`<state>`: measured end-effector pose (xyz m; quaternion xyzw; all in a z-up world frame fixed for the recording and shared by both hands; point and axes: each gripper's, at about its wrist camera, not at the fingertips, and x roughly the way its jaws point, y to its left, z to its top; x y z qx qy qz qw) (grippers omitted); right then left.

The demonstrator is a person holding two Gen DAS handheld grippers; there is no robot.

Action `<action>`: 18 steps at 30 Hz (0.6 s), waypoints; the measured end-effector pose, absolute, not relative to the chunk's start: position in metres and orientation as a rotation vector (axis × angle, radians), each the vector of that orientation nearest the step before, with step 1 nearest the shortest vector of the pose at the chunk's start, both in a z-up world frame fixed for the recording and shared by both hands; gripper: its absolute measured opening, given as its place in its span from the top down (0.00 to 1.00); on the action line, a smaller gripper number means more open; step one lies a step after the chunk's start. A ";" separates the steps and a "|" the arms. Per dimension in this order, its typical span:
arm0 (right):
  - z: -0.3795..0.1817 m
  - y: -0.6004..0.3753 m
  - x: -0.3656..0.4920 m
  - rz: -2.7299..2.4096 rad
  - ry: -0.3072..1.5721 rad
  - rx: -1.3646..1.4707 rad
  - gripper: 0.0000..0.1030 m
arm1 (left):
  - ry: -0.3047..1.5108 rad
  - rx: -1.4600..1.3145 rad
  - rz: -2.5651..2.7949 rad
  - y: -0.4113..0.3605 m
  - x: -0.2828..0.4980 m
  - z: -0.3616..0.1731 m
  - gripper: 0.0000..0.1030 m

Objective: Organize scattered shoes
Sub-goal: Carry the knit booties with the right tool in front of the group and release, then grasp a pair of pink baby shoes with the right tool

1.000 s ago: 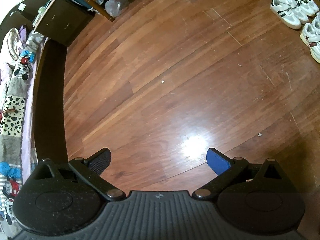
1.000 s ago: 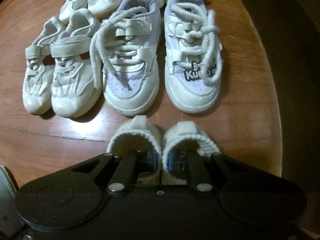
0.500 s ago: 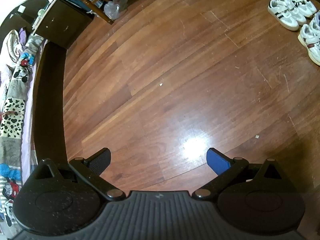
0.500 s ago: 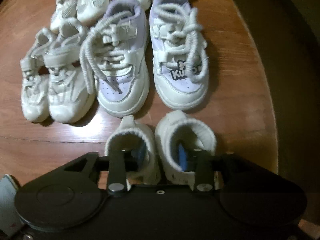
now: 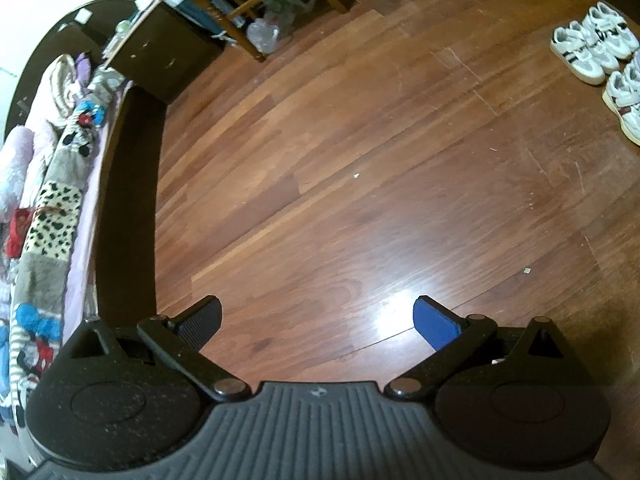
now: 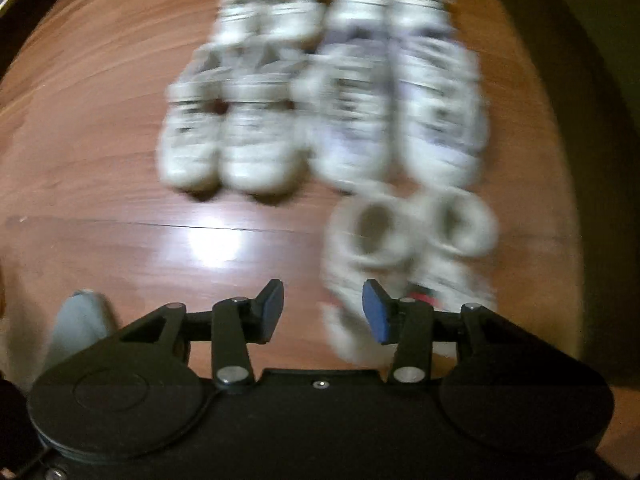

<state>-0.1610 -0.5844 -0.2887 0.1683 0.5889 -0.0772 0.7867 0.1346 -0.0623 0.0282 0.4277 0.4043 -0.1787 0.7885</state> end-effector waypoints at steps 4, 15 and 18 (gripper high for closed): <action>-0.286 -0.501 -0.083 0.072 1.266 0.291 0.56 | 0.845 0.884 -0.356 -0.043 0.131 0.046 0.00; -0.266 -0.191 0.099 0.770 1.311 0.122 0.56 | 0.800 0.766 -0.269 0.006 0.136 0.082 0.00; -0.272 -0.122 0.115 0.898 1.337 0.082 0.56 | 0.802 0.760 -0.263 0.014 0.134 0.084 0.00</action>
